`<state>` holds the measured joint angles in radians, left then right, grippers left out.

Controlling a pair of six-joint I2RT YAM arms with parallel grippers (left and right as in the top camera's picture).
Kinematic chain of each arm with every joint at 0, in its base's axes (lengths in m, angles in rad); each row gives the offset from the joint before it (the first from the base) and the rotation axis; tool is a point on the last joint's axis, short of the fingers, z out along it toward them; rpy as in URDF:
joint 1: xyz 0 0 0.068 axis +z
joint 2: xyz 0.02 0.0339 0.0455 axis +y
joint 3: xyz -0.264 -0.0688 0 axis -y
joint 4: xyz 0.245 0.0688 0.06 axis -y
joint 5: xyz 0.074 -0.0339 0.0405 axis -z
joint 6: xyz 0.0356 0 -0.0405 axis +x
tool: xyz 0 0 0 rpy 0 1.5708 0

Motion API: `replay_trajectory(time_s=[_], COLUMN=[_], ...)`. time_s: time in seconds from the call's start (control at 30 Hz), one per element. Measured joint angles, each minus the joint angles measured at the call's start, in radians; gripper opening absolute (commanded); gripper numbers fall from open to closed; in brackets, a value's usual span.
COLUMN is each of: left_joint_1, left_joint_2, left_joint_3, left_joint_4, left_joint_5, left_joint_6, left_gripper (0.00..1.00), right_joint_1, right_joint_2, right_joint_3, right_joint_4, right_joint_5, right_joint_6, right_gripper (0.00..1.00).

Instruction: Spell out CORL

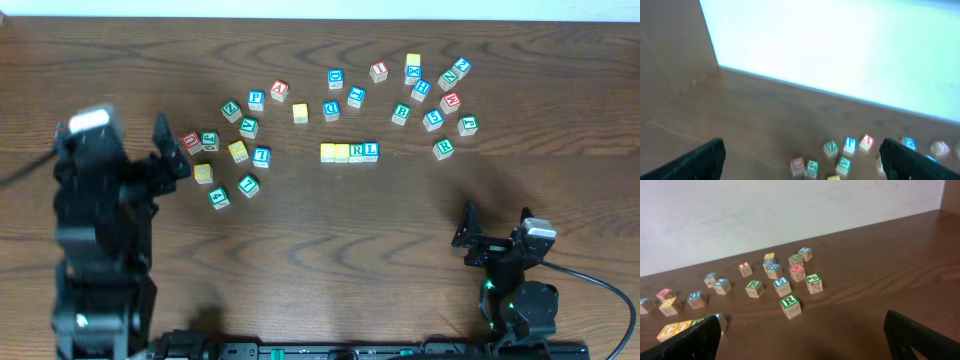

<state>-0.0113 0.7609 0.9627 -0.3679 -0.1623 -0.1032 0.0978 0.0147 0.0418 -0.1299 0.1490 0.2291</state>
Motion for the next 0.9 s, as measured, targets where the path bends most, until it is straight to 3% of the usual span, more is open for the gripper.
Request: replay_trajectory(time_s=[0.17, 0.47, 0.7, 0.9], left_joint_1=[0.074, 0.103, 0.125, 0.129], left_joint_2=[-0.184, -0.524, -0.723, -0.749], left_joint_3=[-0.28, -0.706, -0.905, -0.953], left_joint_4=[0.197, 0.371, 0.394, 0.366], left_joint_5=[0.06, 0.111, 0.113, 0.123], left_joint_6=[0.0, 0.028, 0.045, 0.052], left_gripper=[0.98, 0.98, 0.98, 0.98], right_joint_1=[0.0, 0.0, 0.0, 0.0], right_joint_2=[0.0, -0.002, -0.002, -0.003], right_joint_3=[-0.001, -0.002, -0.002, -0.002], right_joint_4=[0.0, 0.0, 0.0, 0.0], right_joint_5=[0.0, -0.001, -0.002, -0.003], right_joint_6=[0.0, 0.0, 0.0, 0.0], right_gripper=[0.99, 0.99, 0.99, 0.99])
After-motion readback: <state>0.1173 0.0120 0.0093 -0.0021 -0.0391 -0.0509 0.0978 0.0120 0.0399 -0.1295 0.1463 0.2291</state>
